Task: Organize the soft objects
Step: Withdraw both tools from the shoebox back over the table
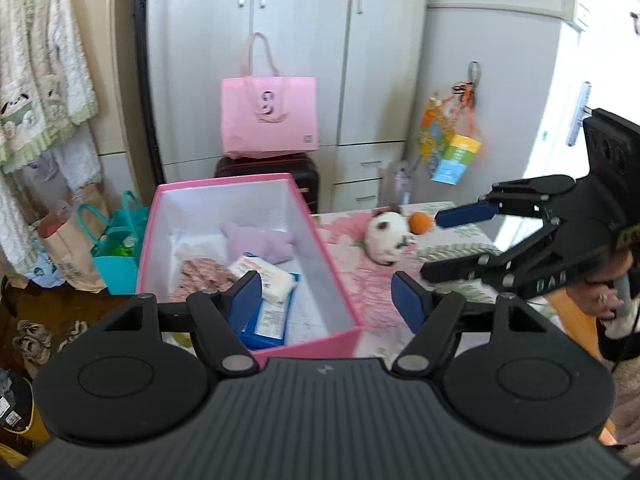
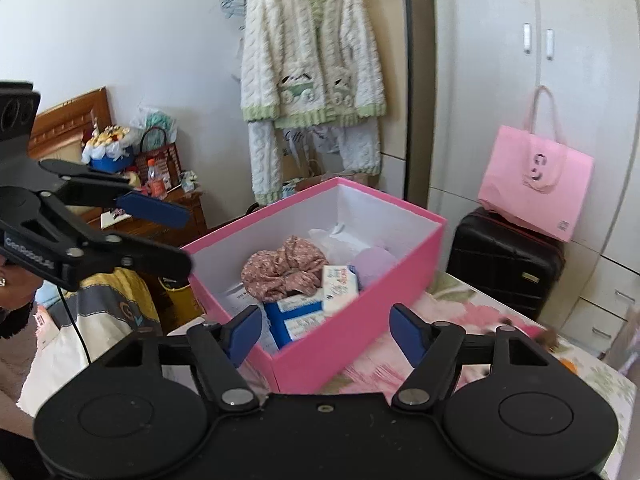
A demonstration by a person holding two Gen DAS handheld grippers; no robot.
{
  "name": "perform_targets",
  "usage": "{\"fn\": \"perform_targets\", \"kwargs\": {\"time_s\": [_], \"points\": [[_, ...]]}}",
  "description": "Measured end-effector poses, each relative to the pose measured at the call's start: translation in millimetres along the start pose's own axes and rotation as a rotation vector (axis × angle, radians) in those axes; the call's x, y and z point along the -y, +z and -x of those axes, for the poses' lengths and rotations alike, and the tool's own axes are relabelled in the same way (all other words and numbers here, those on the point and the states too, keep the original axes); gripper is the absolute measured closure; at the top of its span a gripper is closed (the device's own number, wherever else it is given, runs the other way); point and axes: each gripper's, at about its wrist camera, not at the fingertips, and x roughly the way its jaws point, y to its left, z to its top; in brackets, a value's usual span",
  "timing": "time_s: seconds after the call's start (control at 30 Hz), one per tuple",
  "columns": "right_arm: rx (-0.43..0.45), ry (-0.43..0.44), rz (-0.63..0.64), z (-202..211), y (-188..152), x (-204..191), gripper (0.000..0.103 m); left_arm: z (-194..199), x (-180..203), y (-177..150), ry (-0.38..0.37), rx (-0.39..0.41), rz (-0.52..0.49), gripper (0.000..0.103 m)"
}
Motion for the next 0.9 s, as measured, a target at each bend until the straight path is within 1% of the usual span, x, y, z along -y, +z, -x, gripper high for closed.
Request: {"fn": "perform_targets", "kwargs": {"time_s": [0.2, 0.43, 0.6, 0.7, 0.8, 0.9], "points": [[0.051, -0.073, -0.068, 49, -26, 27, 0.023, 4, 36, -6, -0.048, -0.013, -0.074, 0.03], [0.077, -0.118, -0.079, 82, -57, 44, 0.02, -12, 71, -12, -0.106, -0.061, -0.134, 0.029], [0.061, -0.135, -0.05, 89, -79, 44, 0.015, -31, 92, -15, -0.135, -0.109, -0.171, 0.028], [0.057, -0.137, -0.023, 88, -91, 43, 0.012, -47, 101, -13, -0.148, -0.132, -0.177, 0.022], [0.056, -0.13, -0.009, 84, -98, 45, 0.01, -62, 107, -11, -0.166, -0.141, -0.172, 0.022], [0.05, -0.123, -0.008, 74, -102, 50, 0.01, -75, 111, -10, -0.174, -0.125, -0.158, 0.022]]}}
